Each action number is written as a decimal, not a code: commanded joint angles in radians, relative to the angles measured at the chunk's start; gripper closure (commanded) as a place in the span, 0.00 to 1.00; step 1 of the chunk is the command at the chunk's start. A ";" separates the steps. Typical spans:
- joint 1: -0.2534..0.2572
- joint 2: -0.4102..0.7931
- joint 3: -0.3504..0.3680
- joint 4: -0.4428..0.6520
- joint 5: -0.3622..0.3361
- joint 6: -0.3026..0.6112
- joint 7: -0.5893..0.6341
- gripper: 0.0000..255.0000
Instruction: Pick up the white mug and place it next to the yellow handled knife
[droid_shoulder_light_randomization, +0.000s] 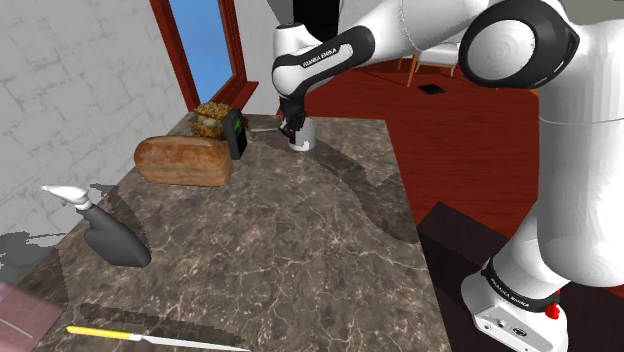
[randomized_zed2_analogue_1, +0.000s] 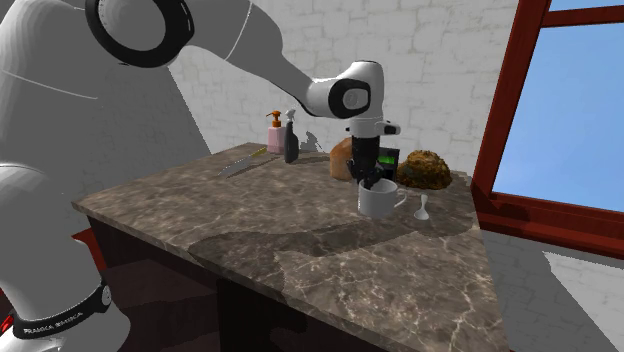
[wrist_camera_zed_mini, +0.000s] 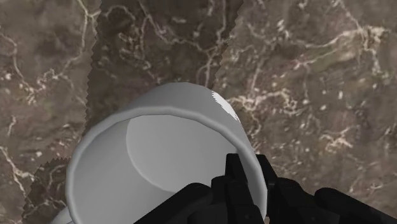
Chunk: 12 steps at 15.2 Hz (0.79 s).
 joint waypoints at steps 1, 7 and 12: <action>-0.001 -0.011 0.000 0.011 0.001 -0.022 -0.002 1.00; -0.001 -0.036 0.000 0.054 0.002 -0.091 -0.005 1.00; 0.000 -0.052 0.001 0.098 0.003 -0.150 -0.007 1.00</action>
